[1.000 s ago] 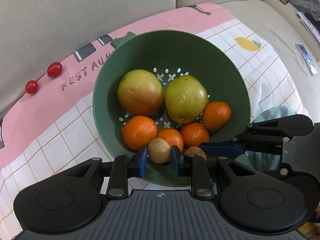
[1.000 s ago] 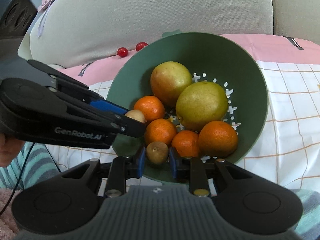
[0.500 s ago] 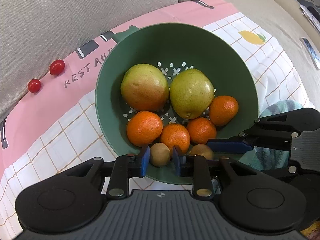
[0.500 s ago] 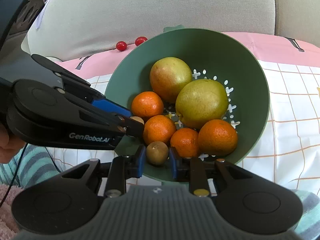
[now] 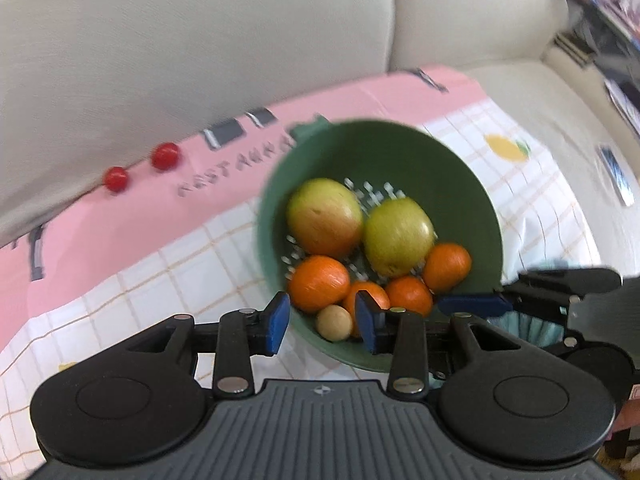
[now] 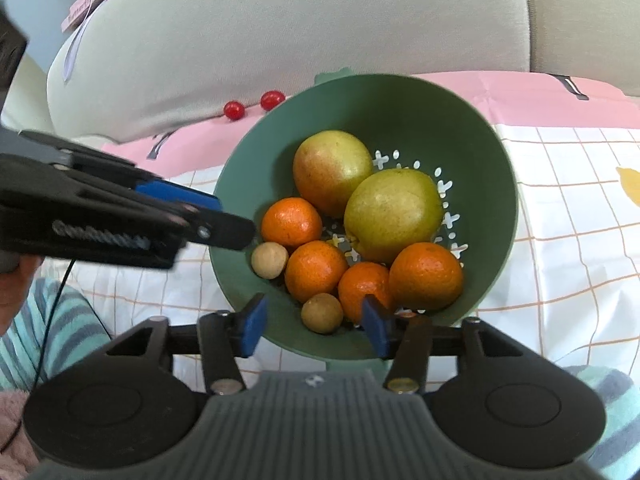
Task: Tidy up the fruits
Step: 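Open both tools to drop the brown fruits into the colander, then move both open tools toward the red cherry tomatoes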
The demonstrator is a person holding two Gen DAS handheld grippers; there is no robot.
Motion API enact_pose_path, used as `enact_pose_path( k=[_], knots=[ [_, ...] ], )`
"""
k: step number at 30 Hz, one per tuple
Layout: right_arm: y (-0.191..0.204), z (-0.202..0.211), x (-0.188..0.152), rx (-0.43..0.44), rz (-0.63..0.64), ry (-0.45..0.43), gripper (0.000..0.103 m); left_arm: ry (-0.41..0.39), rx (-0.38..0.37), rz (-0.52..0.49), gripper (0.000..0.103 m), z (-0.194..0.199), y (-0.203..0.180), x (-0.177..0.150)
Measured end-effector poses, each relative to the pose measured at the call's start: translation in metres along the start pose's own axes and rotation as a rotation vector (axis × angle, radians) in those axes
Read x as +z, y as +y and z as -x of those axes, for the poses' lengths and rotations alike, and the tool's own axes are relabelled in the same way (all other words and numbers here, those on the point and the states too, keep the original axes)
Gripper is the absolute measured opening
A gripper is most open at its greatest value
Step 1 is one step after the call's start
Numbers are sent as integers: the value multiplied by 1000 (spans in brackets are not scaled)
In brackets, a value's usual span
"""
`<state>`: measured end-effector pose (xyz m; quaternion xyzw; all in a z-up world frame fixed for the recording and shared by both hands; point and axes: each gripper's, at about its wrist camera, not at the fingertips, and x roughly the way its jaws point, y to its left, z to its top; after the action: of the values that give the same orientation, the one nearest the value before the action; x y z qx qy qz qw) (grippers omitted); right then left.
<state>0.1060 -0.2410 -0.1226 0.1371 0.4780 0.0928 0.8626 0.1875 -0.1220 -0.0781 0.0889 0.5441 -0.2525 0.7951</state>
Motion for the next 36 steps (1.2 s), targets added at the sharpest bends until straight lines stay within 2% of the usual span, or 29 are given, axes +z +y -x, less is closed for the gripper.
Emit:
enact_pose_path(
  k=[6, 15, 23, 36],
  knots=[
    [11, 6, 7, -7, 6, -31, 61, -90, 20, 129, 45, 23, 33, 1],
    [41, 8, 33, -8, 75, -87, 61, -197, 57, 276, 45, 43, 81, -8],
    [68, 2, 64, -7, 133, -159, 61, -274, 74, 348, 45, 50, 114, -15],
    [98, -52, 109, -39, 213, -158, 57, -304, 73, 425, 46, 26, 155, -14]
  ],
)
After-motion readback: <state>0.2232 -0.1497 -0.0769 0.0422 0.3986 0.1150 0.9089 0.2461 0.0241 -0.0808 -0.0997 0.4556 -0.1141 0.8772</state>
